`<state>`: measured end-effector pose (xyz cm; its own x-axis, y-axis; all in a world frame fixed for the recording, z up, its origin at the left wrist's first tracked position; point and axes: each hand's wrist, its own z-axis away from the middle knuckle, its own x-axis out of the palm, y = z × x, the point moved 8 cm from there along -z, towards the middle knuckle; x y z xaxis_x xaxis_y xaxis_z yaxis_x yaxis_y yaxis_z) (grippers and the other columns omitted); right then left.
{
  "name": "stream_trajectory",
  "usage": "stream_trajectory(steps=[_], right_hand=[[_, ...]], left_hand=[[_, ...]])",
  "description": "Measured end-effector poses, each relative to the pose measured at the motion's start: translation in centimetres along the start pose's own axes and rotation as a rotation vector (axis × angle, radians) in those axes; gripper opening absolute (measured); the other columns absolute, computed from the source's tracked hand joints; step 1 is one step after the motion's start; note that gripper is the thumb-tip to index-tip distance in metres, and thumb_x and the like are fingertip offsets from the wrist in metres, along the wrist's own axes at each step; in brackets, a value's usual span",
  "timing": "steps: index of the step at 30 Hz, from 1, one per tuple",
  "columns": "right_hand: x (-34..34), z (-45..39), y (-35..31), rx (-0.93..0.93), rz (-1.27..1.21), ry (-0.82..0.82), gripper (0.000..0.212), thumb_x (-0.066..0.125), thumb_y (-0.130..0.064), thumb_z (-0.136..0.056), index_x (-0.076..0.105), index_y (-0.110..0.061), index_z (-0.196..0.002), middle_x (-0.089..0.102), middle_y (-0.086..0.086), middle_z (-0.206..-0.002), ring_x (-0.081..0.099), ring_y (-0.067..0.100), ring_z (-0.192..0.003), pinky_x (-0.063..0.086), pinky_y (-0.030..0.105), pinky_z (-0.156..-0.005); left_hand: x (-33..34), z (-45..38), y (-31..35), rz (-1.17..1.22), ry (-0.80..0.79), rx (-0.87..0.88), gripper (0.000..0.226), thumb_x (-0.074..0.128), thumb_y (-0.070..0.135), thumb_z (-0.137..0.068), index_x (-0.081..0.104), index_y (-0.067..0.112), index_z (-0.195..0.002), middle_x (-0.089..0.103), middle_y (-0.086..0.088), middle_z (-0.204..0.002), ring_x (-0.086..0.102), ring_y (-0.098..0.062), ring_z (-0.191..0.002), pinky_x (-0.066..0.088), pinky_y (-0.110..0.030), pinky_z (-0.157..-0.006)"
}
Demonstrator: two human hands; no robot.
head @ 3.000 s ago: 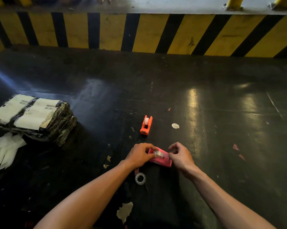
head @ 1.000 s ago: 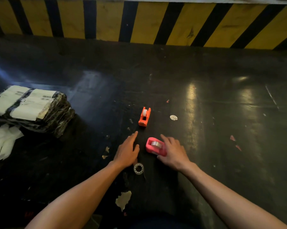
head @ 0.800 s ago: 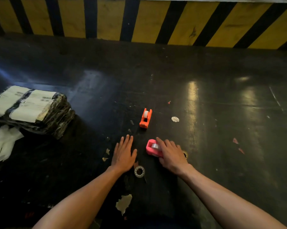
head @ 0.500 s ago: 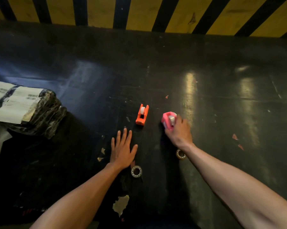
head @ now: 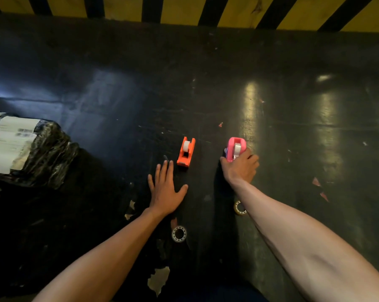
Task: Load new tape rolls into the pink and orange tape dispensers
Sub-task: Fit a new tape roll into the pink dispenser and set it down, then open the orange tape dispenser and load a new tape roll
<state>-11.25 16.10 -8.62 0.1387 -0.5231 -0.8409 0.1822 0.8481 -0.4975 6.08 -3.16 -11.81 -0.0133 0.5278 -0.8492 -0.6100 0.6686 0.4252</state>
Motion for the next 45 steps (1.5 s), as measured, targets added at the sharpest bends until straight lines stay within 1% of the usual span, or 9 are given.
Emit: stream_trajectory(steps=[6, 10, 13, 17, 20, 25, 31, 37, 45], right_hand=[[-1.5, 1.1, 0.6, -0.033, -0.136, 0.064, 0.086, 0.058, -0.06, -0.087, 0.026, -0.012, -0.152, 0.04, 0.022, -0.145, 0.04, 0.042, -0.13, 0.04, 0.056, -0.104], [-3.2, 3.8, -0.2, -0.289, -0.23, 0.149, 0.062, 0.064, -0.034, -0.091, 0.04, -0.016, -0.146, 0.047, 0.016, -0.134, 0.045, 0.033, -0.121, 0.042, 0.048, -0.101], [-1.8, 6.0, -1.5, -0.457, -0.404, -0.051, 0.049, 0.062, -0.015, -0.092, 0.051, -0.011, -0.139, 0.05, 0.013, -0.137, 0.05, 0.03, -0.124, 0.043, 0.043, -0.107], [1.2, 8.1, -1.4, -0.293, -0.491, -0.382, 0.052, 0.058, -0.019, -0.098, 0.044, -0.017, -0.148, 0.05, 0.009, -0.146, 0.056, 0.019, -0.123, 0.043, 0.027, -0.1], [2.9, 9.1, -1.1, -0.192, -0.579, -0.501, 0.055, 0.055, -0.029, -0.099, 0.038, -0.023, -0.151, 0.047, 0.001, -0.152, 0.046, 0.017, -0.137, 0.036, 0.033, -0.114], [3.2, 10.9, -0.3, -0.111, -0.741, -0.509, 0.054, 0.058, -0.028, -0.099, 0.041, -0.022, -0.149, 0.051, -0.001, -0.148, 0.049, 0.015, -0.133, 0.041, 0.035, -0.111], [2.1, 12.2, 1.3, -0.048, -0.9, -0.604, 0.037, 0.058, -0.019, -0.1, 0.053, -0.029, -0.136, 0.068, 0.008, -0.121, 0.07, 0.018, -0.102, 0.058, 0.021, -0.065], [2.0, 13.8, 1.6, -0.07, -0.902, -0.803, 0.037, 0.058, -0.018, -0.099, 0.056, -0.029, -0.135, 0.07, 0.01, -0.12, 0.072, 0.025, -0.104, 0.061, 0.04, -0.082], [2.2, 14.6, 1.9, 0.043, -1.045, -0.799, 0.035, 0.056, -0.012, -0.099, 0.057, -0.024, -0.132, 0.07, 0.011, -0.119, 0.074, 0.024, -0.098, 0.061, 0.037, -0.072]], left_hand=[[-1.8, -2.7, 3.5, 0.034, 0.027, -0.049, 0.112, 0.069, 0.06, -0.083, -0.002, 0.024, -0.161, 0.016, -0.013, -0.162, 0.025, -0.035, -0.146, 0.028, -0.051, -0.117], [-3.1, -4.3, 5.2, 0.07, 0.031, -0.114, 0.084, 0.072, 0.034, -0.09, 0.024, 0.019, -0.156, 0.038, -0.015, -0.152, 0.039, -0.034, -0.138, 0.04, -0.049, -0.11], [-3.3, -4.4, 5.2, 0.164, 0.019, -0.12, 0.063, 0.073, 0.024, -0.087, 0.045, 0.016, -0.143, 0.048, -0.015, -0.141, 0.047, -0.033, -0.131, 0.043, -0.046, -0.107], [-2.5, -1.7, 5.3, 0.256, -0.026, -0.101, 0.053, 0.073, 0.022, -0.083, 0.055, 0.014, -0.132, 0.056, -0.014, -0.128, 0.056, -0.032, -0.121, 0.043, -0.041, -0.104], [-1.5, 1.2, 5.5, 0.322, -0.032, -0.045, 0.042, 0.069, 0.026, -0.084, 0.06, 0.016, -0.124, 0.059, -0.012, -0.117, 0.059, -0.03, -0.111, 0.049, -0.044, -0.099], [-0.6, 4.7, 5.3, 0.438, -0.059, 0.044, 0.053, 0.073, 0.028, -0.087, 0.05, 0.025, -0.135, 0.053, -0.002, -0.12, 0.057, -0.016, -0.109, 0.05, -0.035, -0.098], [-0.2, 7.3, 4.4, 0.882, -0.214, 0.025, 0.021, 0.059, 0.021, -0.1, 0.06, 0.024, -0.121, 0.07, -0.002, -0.117, 0.069, -0.015, -0.109, 0.056, -0.029, -0.092], [-0.2, 7.7, 2.4, 1.148, -0.19, -0.218, 0.021, 0.066, 0.016, -0.096, 0.063, 0.015, -0.116, 0.072, -0.012, -0.114, 0.073, -0.025, -0.102, 0.058, -0.049, -0.096], [-1.2, 8.1, 1.6, 1.143, -0.052, -0.291, 0.027, 0.073, 0.019, -0.089, 0.06, 0.022, -0.113, 0.073, -0.012, -0.108, 0.076, -0.025, -0.092, 0.064, -0.04, -0.077]])
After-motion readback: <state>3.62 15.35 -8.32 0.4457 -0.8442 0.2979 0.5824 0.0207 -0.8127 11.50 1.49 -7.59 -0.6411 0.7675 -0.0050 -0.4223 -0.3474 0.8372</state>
